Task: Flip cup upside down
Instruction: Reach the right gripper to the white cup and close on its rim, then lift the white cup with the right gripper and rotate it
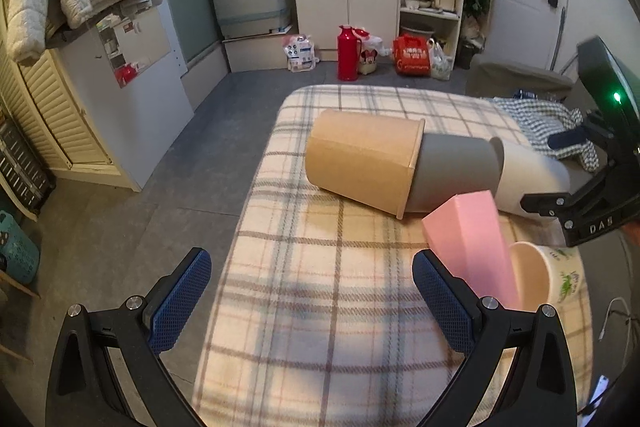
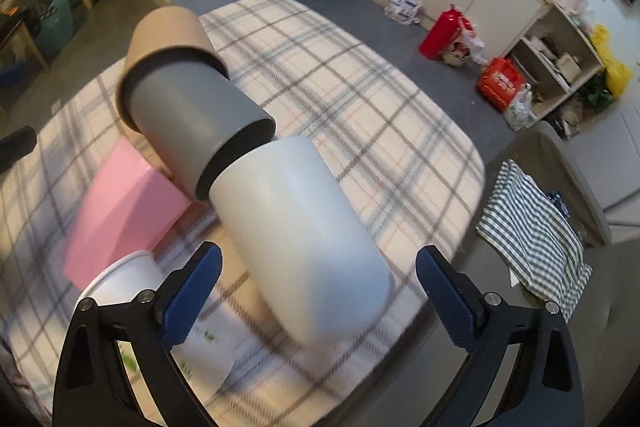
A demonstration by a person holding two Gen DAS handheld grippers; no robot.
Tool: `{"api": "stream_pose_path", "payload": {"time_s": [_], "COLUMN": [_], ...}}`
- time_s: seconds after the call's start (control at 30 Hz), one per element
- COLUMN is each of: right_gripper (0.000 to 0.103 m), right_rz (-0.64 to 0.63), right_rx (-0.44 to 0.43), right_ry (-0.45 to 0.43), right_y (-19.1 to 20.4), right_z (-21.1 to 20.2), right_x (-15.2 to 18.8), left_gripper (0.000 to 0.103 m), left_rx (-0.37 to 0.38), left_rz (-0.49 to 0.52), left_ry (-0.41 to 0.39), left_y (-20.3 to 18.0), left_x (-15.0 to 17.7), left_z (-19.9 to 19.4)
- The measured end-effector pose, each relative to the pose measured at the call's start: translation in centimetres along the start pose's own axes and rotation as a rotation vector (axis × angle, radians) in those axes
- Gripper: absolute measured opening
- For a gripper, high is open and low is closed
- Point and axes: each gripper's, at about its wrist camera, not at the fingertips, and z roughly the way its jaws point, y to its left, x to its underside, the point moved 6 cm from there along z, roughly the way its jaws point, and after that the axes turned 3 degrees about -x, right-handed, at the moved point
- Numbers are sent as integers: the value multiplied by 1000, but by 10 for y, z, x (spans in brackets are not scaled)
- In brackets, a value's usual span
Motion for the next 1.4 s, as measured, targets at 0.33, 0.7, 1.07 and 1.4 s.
{"api": "stream_pose_path", "payload": {"time_s": [0.33,0.7,1.07,1.4], "right_gripper": [88,78,75,75], "right_rz": [10,254,370,627], "right_rx": [-43,26,59,-154], "right_ry": [77,-18,-108,3], "right_y": [5,-7,78,206], "right_z": [25,-70,-195,-151], "right_x": [-4,28,78,121], "left_gripper": [103,103,103,103], "left_rx": [4,29,92,97], "left_rz": [5,4,2,-55], "left_ry": [23,-62,-203,-199], "left_y": [-6,-5,10,48], "left_x": [-1,-7,11,66], "left_z": [12,-44,-127,-138]}}
